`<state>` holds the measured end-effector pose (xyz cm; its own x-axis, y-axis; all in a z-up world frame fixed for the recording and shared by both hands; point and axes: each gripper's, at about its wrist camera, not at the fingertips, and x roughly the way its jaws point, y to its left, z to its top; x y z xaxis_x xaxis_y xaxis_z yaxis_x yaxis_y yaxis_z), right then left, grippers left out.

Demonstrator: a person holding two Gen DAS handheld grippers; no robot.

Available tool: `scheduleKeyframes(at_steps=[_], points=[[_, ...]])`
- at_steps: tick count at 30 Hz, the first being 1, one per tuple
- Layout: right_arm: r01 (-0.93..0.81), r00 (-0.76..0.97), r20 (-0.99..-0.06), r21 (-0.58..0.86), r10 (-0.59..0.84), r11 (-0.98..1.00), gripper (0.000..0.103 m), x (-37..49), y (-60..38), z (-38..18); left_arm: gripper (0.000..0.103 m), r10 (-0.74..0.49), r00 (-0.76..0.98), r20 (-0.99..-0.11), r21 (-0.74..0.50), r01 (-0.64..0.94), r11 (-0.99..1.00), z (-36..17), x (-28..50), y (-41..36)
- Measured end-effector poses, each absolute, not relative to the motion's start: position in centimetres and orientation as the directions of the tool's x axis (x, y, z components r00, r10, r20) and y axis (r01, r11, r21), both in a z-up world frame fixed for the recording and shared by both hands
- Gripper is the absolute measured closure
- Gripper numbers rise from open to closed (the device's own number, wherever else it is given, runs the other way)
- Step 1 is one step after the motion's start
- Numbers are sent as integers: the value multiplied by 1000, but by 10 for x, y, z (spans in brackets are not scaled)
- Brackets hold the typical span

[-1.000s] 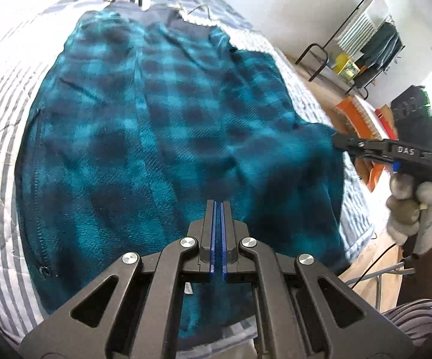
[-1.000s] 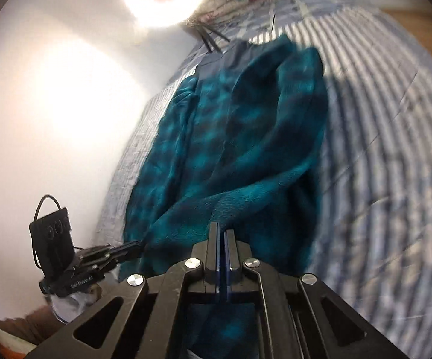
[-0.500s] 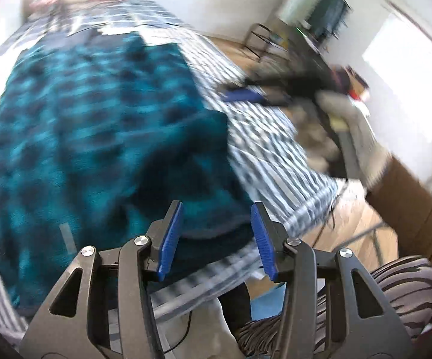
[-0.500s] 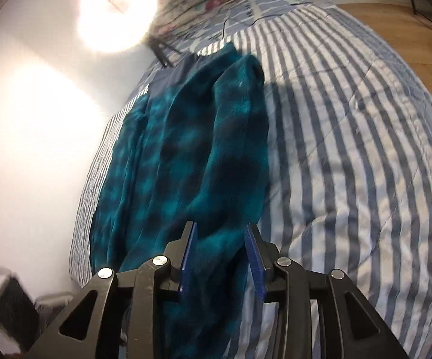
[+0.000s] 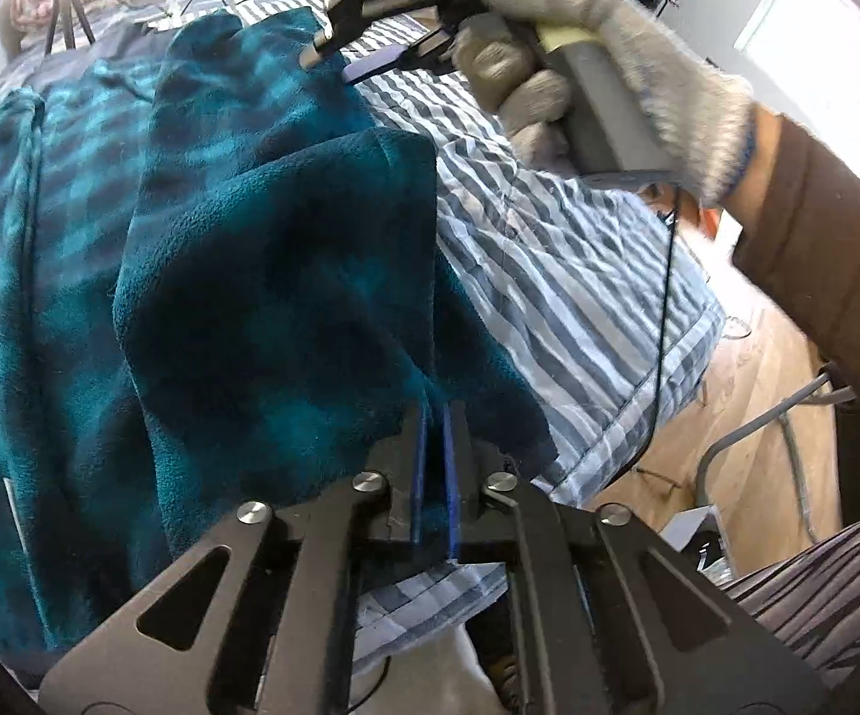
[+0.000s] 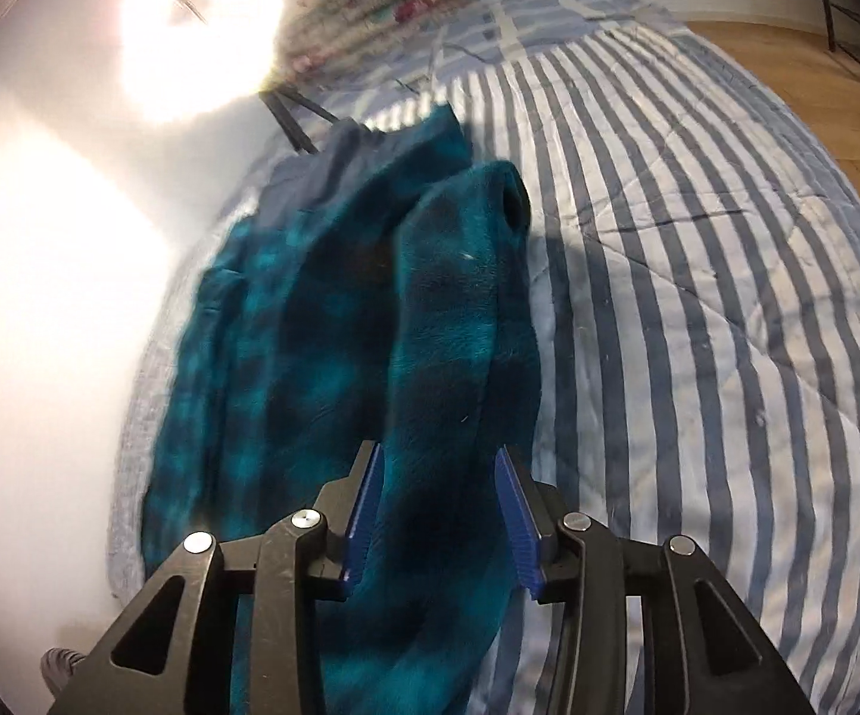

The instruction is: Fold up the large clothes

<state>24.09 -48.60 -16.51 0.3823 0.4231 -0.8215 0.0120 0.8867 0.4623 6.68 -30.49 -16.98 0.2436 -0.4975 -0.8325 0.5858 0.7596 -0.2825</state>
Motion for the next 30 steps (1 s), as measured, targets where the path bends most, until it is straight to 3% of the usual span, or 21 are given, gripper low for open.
scheduleKeyframes(at_steps=[1,3,10,14,15,16,17,19,22,25,30], points=[[19,371,-831,454,416,891,93,244,-485,-169,103,-509,244,-825,-294,584,757,-167,67,-301],[28,368,-834,451,411,892,97,246,-487,-172,103,-535,243,-809,-326,573,752,-160,66,-292],[7,430,-783,500,449,866,99,242,-492,-139,103,-595,274,-756,-378,559,738,-124,49,-254],[-20,426,-813,430,397,902,99,246,-482,-124,103,-605,292,-741,-370,574,730,-118,47,-254],[-13,420,-819,426,392,905,99,247,-481,-124,99,-604,278,-747,-378,570,729,-120,48,-257],[-11,416,-822,423,389,906,99,248,-479,-125,84,-606,255,-754,-389,570,724,-123,50,-264],[-11,415,-825,418,384,909,99,248,-478,-125,60,-598,256,-759,-376,577,725,-125,49,-273],[-5,413,-828,414,379,910,99,250,-477,-126,44,-564,283,-776,-315,601,735,-129,49,-290],[6,410,-833,410,372,912,99,250,-479,-127,45,-461,315,-830,-168,646,744,-147,49,-322],[11,409,-834,411,371,912,99,251,-479,-128,103,-411,285,-866,-131,664,736,-174,56,-334],[-5,418,-833,398,364,917,99,253,-479,-120,103,-522,283,-805,-284,588,757,-159,59,-291]])
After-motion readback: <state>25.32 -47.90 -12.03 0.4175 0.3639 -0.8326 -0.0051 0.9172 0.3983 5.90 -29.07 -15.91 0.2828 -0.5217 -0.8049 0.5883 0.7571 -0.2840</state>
